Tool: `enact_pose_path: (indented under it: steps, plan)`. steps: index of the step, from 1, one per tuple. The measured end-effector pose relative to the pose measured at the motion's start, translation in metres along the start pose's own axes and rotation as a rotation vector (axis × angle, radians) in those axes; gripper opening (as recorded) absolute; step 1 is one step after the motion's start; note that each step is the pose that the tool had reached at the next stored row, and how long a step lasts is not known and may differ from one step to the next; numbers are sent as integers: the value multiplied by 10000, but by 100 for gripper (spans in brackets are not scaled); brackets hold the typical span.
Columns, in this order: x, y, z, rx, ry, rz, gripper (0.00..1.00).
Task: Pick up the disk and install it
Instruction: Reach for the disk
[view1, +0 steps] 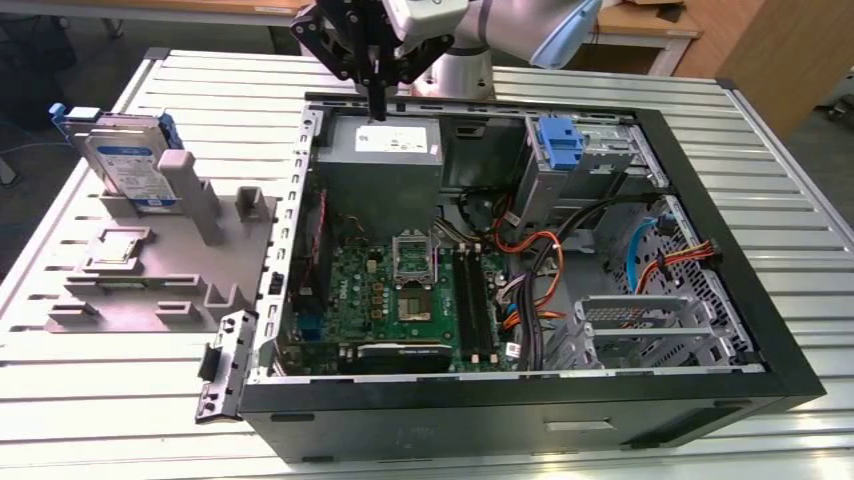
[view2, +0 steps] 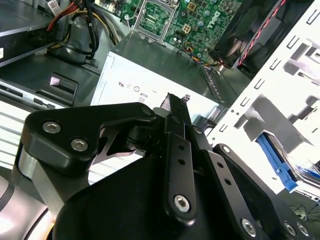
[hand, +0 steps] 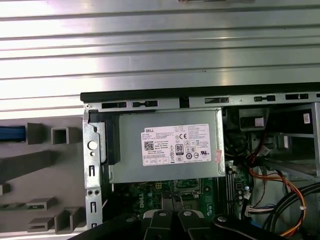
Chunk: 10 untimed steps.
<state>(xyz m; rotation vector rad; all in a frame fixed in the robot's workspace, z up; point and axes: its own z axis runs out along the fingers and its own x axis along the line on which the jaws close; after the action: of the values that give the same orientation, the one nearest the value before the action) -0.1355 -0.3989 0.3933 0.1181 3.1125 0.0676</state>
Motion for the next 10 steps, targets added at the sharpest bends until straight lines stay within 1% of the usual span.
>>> enact_pose_path:
  steps: [10]
  plan:
    - [44, -3, -1, 0, 0, -1, 10]
